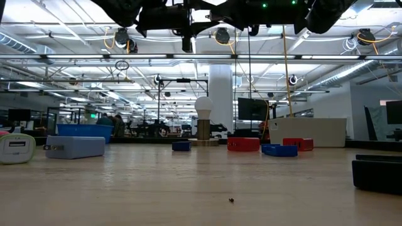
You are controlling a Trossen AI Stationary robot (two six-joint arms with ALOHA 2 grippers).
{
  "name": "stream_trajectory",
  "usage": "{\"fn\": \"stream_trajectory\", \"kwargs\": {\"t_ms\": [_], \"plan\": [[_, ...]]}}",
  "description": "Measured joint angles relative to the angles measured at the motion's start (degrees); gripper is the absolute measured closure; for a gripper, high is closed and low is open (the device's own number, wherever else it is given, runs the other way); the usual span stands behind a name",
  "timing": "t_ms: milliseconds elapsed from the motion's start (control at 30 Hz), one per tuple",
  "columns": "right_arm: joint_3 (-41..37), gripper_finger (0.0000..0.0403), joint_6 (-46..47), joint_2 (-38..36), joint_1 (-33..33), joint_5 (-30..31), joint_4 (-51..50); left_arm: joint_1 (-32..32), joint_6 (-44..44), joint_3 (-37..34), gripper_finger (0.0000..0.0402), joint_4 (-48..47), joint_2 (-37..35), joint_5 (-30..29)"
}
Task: Pick & Place Office items
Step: Put the purple charger adapter into the gray bin
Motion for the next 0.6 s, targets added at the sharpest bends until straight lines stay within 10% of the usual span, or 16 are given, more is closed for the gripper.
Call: {"fn": "stream_trajectory", "kwargs": {"t_ms": [600], "plan": [[0.0,0.0274,-0.5,0.0,0.0,0.2,3.0,4.9,0.3,0.0,0.0216,3.6,0.0,6.3]]}}
